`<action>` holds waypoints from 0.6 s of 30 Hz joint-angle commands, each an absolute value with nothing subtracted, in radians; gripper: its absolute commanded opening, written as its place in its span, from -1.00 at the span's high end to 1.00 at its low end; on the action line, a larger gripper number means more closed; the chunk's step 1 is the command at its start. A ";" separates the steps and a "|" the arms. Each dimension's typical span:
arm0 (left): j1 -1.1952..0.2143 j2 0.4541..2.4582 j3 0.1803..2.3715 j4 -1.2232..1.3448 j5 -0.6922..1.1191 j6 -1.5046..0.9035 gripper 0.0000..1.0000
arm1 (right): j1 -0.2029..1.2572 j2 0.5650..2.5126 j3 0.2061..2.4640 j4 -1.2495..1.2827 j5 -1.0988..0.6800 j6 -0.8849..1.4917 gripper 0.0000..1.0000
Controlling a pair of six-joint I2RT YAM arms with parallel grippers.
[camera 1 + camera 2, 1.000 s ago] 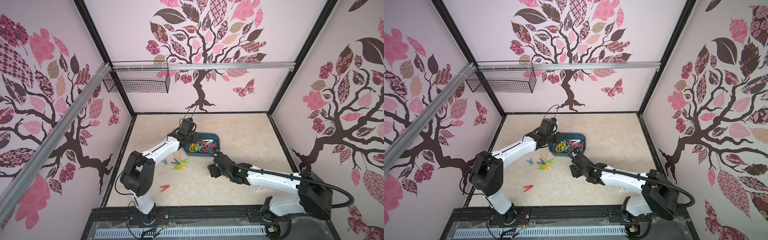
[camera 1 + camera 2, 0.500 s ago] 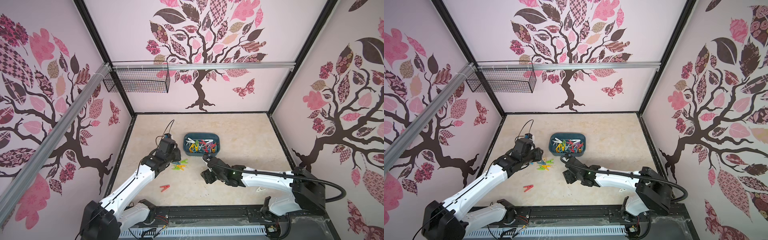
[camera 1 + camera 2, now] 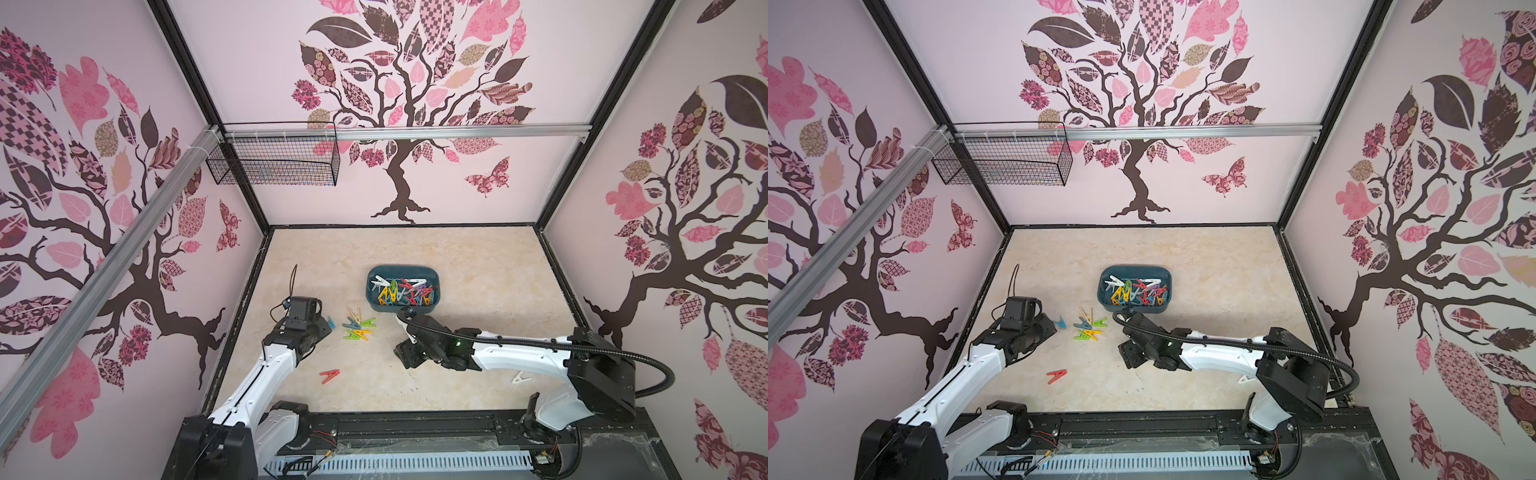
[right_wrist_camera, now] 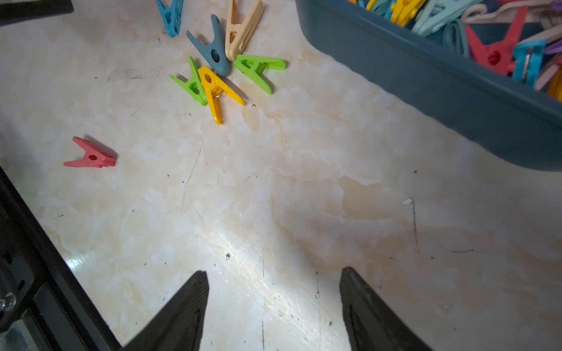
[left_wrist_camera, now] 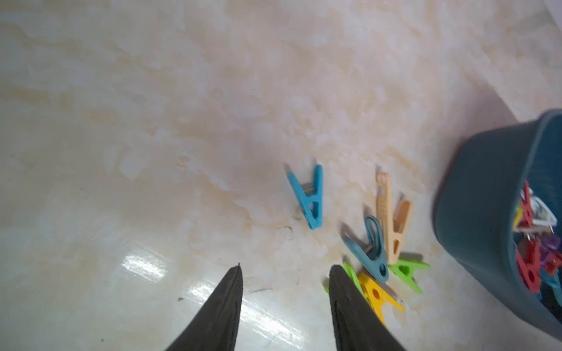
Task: Put the clothespins into the storage box
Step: Pick up the clothespin from the center of the board.
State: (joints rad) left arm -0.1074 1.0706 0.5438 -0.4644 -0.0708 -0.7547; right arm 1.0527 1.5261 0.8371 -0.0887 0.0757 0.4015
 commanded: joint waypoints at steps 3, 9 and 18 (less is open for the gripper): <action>-0.079 1.151 0.544 -0.330 -0.035 -0.770 0.01 | 1.060 1.553 0.874 -0.086 0.047 0.437 -0.43; -0.075 1.243 0.546 -0.260 -0.051 -0.796 0.05 | 1.062 1.557 0.870 -0.097 0.047 0.427 -0.43; -0.076 1.347 0.594 -0.226 -0.042 -0.800 0.11 | 1.062 1.564 0.876 -0.103 0.058 0.416 -0.43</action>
